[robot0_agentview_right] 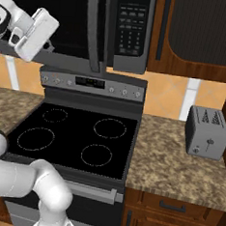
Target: Open the microwave, place the bowl with waffle inside the microwave, then close the microwave door and turn it on.
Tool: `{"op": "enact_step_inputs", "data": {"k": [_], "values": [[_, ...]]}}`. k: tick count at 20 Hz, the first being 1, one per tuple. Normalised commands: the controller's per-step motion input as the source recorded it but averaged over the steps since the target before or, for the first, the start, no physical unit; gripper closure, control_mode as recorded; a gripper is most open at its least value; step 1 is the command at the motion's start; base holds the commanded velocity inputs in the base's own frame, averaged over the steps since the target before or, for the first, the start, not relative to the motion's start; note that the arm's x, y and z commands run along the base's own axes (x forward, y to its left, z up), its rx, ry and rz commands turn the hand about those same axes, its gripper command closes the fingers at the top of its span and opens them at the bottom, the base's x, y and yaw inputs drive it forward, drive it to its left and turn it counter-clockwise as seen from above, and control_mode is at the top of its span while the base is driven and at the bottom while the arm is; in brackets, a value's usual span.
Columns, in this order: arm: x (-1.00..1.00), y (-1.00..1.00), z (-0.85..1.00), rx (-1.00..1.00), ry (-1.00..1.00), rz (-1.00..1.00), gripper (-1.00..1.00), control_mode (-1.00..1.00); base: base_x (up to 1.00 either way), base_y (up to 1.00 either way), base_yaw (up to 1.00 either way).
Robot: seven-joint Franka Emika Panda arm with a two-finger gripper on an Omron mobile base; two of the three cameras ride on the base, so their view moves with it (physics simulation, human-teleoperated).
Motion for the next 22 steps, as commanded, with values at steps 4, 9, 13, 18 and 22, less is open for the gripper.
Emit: {"op": "enact_step_inputs", "data": {"k": [4,9,13,18,22], "values": [[1.00,-0.63,-0.91,0.00,-0.31,0.32,1.00,-1.00,0.00,0.00,0.00],[1.00,-0.50,-0.86,0.05,-0.20,0.32,1.00,-1.00,0.00,0.00,0.00],[1.00,-0.46,-0.23,0.08,0.01,0.13,1.00,-1.00,0.00,0.00,0.00],[1.00,-0.64,-0.24,0.07,0.05,0.01,1.00,-1.00,0.00,0.00,0.00],[1.00,-0.67,-0.52,0.02,0.12,0.01,1.00,-1.00,0.00,0.00,0.00]]}}
